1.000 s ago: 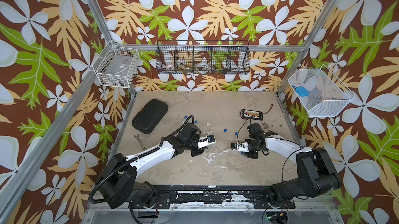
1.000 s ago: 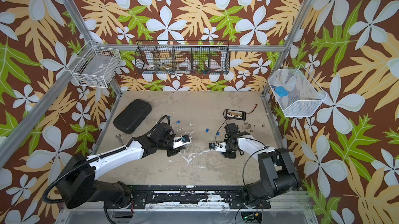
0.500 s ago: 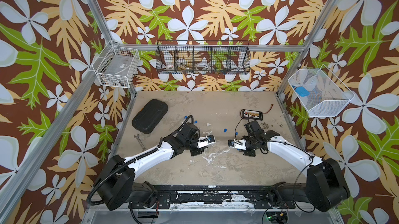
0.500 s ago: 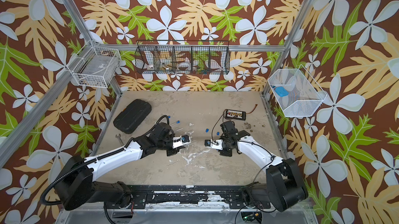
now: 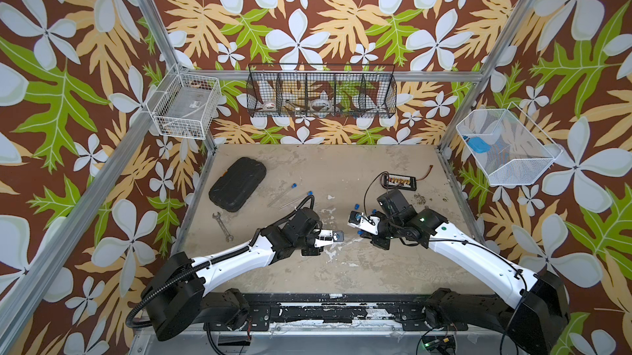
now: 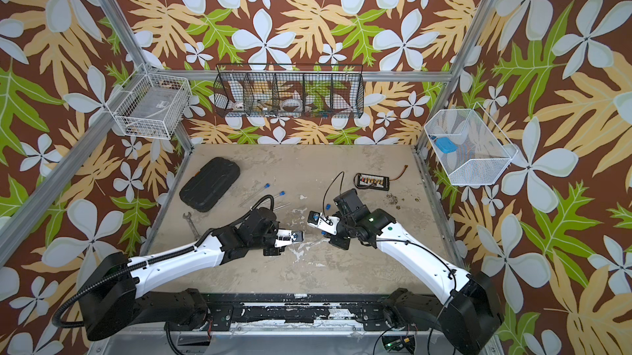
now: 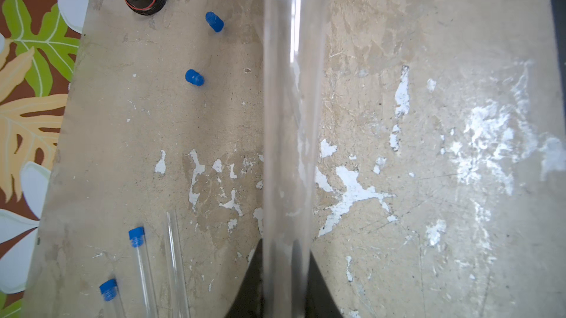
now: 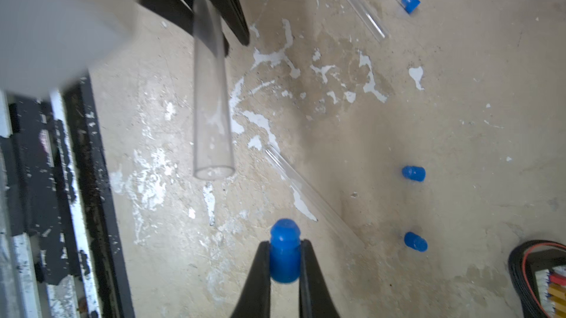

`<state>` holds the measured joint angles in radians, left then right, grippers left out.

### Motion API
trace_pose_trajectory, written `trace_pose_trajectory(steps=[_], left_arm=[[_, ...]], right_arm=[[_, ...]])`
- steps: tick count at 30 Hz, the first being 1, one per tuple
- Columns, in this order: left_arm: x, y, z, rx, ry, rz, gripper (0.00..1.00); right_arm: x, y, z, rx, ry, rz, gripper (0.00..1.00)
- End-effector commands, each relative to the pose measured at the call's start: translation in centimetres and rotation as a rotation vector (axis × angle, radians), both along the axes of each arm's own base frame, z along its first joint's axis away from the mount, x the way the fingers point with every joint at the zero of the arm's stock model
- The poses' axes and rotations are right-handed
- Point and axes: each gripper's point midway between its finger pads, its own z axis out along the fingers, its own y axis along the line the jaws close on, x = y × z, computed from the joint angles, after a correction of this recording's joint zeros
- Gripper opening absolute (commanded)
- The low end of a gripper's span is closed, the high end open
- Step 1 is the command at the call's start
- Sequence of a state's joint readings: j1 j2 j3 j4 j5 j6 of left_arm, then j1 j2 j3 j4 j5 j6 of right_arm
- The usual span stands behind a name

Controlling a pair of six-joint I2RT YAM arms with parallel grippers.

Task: Insert stoppers into test tubes
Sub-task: Pick up the stopper from the center of the board, then insert the stopper into the test tube.

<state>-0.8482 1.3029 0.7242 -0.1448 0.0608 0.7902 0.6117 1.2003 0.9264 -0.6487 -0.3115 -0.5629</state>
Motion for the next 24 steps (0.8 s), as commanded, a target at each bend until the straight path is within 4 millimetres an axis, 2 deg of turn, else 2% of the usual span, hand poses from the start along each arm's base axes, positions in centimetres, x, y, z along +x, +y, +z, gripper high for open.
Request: trace_pose_trajectory(steps=[1, 11, 24], left_arm=[[1.1, 0.1, 0.4, 0.027, -0.083, 0.026, 0.0], [1.0, -0.1, 0.5, 0.035, -0.115, 0.018, 0.0], [0.6, -0.6, 0.8, 0.015, -0.108, 0.001, 0.0]], right_arm=[[-1.3, 0.6, 0.4, 0.024, 0.059, -0.001, 0.02], [-1.1, 2.3, 0.7, 0.045, 0.063, 0.025, 0.02], [-1.0, 2.8, 0.8, 0.052, 0.066, 0.029, 0.02]])
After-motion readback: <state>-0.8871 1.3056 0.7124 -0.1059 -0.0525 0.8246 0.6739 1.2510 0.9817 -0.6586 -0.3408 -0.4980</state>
